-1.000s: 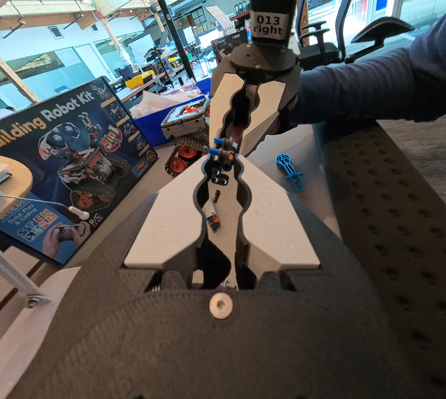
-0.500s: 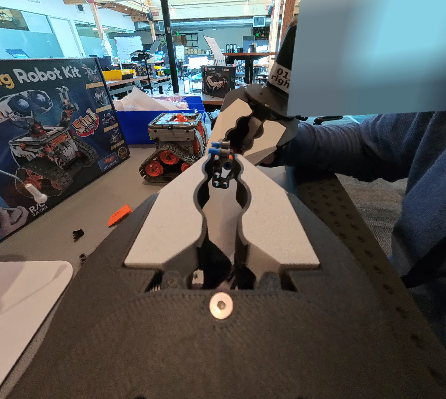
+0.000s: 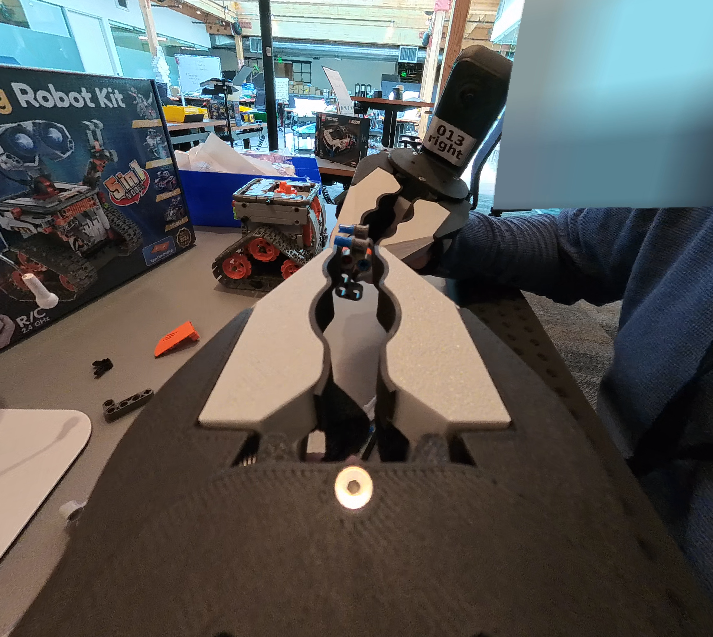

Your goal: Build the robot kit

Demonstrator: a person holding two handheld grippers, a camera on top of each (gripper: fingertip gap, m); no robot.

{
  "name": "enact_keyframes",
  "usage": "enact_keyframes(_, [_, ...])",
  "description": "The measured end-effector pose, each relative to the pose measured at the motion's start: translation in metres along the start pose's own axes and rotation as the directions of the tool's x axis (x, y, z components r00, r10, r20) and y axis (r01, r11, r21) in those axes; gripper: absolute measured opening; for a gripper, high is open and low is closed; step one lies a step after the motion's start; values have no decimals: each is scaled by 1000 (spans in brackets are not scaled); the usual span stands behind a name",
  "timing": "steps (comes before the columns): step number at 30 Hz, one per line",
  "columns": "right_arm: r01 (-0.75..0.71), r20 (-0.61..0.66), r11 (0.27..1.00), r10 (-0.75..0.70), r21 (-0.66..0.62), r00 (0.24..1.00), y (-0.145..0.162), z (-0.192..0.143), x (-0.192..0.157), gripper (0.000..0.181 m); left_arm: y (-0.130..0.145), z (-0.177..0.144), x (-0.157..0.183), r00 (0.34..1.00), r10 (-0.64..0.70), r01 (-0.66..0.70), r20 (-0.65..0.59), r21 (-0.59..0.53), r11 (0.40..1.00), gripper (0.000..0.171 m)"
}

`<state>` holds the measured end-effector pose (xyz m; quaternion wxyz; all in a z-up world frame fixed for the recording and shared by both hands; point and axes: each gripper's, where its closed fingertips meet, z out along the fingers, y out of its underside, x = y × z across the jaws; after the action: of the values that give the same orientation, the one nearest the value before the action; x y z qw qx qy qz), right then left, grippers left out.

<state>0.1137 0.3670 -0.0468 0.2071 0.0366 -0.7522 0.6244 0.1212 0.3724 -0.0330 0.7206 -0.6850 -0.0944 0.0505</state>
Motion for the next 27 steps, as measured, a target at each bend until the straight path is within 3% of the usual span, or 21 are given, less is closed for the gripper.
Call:
enact_keyframes(1, [-3, -5, 1000, 3, -3, 1000, 1, 0, 1, 0, 0, 0, -2, 1000, 3, -3, 11, 0, 1000, 13])
enact_keyframes(11, [0, -18, 1000, 0, 5, 1000, 3, -2, 5, 0, -2, -2, -7, 1000, 5, -6, 31, 13, 1000, 13])
enact_keyframes(20, [-11, -31, 1000, 11, -16, 999, 10, 2, 6, 21, 0, -3, -11, 999, -31, 30, 31, 22, 999, 13])
enact_keyframes(27, [-17, -22, 999, 16, -28, 1000, 15, 5, 5, 25, 3, -1, -12, 998, -45, 45, 31, 18, 999, 13])
